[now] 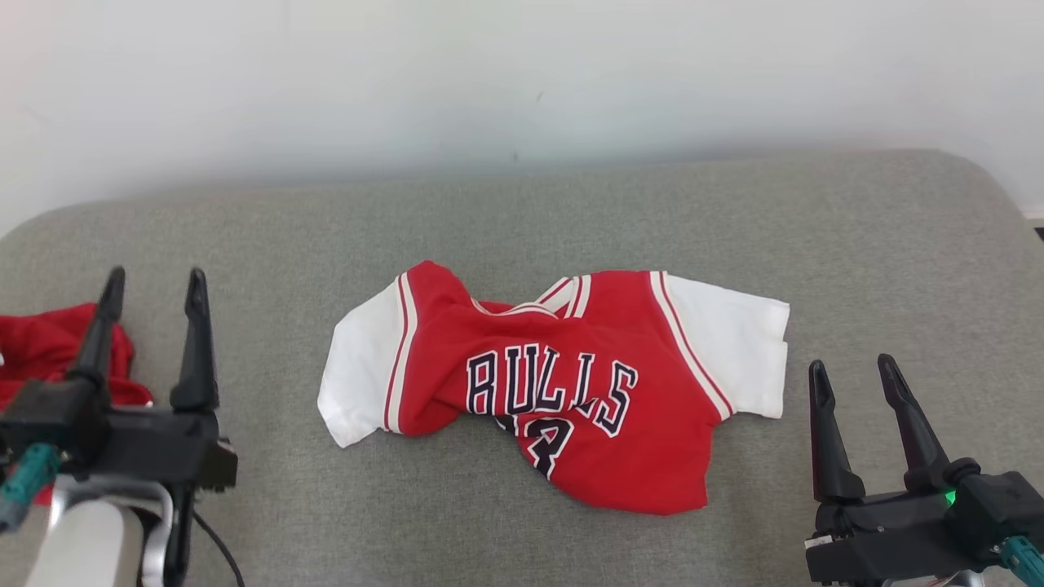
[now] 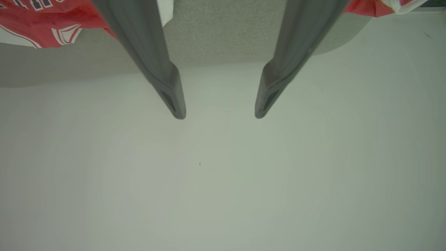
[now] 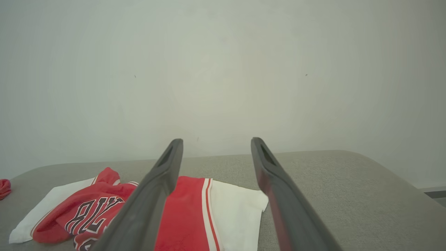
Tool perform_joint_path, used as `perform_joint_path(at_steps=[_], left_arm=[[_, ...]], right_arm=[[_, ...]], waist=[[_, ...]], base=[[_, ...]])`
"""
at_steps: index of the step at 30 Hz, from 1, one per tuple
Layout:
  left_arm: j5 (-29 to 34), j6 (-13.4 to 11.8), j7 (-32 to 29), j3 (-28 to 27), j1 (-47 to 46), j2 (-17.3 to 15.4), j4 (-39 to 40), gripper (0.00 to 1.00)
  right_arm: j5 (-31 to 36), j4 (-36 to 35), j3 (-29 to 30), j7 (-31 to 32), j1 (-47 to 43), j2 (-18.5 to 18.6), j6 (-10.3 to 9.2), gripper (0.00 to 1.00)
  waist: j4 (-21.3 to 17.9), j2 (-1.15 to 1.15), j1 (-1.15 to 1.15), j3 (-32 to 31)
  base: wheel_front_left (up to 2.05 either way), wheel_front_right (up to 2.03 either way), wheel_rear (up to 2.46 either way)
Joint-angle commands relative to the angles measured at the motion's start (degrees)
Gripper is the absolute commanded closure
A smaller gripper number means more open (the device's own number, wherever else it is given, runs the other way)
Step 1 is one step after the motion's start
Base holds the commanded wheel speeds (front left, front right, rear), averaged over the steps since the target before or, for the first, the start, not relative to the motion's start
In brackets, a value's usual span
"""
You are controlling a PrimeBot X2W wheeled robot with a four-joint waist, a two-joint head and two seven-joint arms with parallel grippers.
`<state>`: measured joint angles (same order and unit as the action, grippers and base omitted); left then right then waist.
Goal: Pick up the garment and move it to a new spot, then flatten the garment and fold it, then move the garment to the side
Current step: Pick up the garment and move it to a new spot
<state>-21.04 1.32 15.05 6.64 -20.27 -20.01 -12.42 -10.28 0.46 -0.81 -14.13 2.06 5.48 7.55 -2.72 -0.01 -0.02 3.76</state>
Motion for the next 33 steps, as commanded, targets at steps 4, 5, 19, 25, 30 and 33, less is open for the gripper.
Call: perform_joint_path(at_steps=[4,5,19,25,30,33], left_arm=[[-0.2,-0.3,0.0,1.0,4.5,0.9,1.4,0.0],[-0.4,-0.4,0.0,1.2,5.3,1.1,1.6,0.0],[-0.6,-2.1,0.1,1.7,12.6,4.2,1.3,0.0],[0.7,-2.0,0.2,1.0,15.5,5.3,3.1,0.0],[1.8,-0.8,0.2,0.2,17.8,5.9,4.1,0.0],[2.2,0.1,0.2,-0.8,18.7,6.5,4.5,0.0]], right_arm=[[-0.2,1.0,0.3,-0.3,-0.9,-0.4,-0.13,0.0],[-0.3,1.3,0.4,-0.3,-1.1,-0.4,-0.13,0.0],[-0.8,4.8,0.4,-0.6,-2.2,-0.9,-0.13,0.0],[-0.9,5.9,0.8,-0.7,-2.7,-1.1,-0.13,0.0],[-1.1,6.8,0.8,-0.9,-2.4,-1.3,-0.13,0.0],[-1.1,7.2,0.8,-0.9,-2.4,-1.4,-0.13,0.0]], waist=[[-0.6,0.01,0.02,-1.6],[-0.4,0.01,0.02,-1.7],[0.6,0.01,0.02,-3.1],[1.5,0.01,0.02,-3.0],[2.2,0.01,0.02,-2.9],[2.5,0.01,0.02,-2.9]], base=[[0.0,0.0,0.0],[0.0,0.0,0.0],[0.0,0.0,0.0],[0.0,0.0,0.0],[0.0,0.0,0.0],[0.0,0.0,0.0]])
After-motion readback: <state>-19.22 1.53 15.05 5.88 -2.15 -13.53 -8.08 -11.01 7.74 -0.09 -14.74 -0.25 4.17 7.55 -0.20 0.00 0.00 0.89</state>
